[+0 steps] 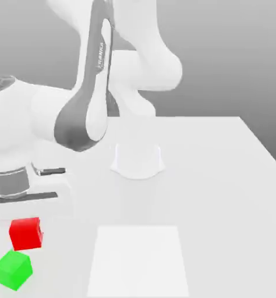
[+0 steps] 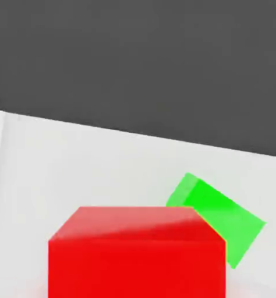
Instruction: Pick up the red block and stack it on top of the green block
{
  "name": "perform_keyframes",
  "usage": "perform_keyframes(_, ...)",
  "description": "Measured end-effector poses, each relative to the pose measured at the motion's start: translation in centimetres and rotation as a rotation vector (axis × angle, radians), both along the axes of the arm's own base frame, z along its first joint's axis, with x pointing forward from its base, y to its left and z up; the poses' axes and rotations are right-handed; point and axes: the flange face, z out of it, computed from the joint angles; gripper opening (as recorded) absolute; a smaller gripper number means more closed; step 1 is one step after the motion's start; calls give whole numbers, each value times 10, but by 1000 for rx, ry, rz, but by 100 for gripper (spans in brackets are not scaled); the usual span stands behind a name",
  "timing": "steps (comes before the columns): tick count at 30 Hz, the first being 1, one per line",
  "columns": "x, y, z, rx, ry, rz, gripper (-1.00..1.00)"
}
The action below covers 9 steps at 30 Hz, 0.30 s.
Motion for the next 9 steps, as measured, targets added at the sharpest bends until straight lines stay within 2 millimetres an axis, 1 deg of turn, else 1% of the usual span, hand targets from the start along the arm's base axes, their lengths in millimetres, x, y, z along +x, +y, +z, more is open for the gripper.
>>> perform_keyframes(1,1,-6,-3,-2,-2,11,-100)
perform_keyframes(2,2,-9,-11,-3,-4,16,-100)
perform_keyframes(5,1,-12,-51,-4,-4,20,-100)
perform_keyframes(6,1,-12,-58,-3,-4,20,100)
perform_keyframes(9,1,-12,-58,-3,-4,20,100)
